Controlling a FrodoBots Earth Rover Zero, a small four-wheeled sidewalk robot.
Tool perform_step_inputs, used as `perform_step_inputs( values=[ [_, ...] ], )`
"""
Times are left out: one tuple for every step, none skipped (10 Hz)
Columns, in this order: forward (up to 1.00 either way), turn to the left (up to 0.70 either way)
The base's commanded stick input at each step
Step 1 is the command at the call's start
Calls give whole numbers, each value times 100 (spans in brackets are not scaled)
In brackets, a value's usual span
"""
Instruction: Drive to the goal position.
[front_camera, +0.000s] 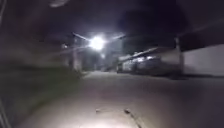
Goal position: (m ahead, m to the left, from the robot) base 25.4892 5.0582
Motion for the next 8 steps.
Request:
perform_step_inputs(
  values=[
    [0,0],
    [0,0],
    [0,0],
    [0,0],
    [0,0],
    [0,0],
    [0,0],
    [6,0]
  ],
)
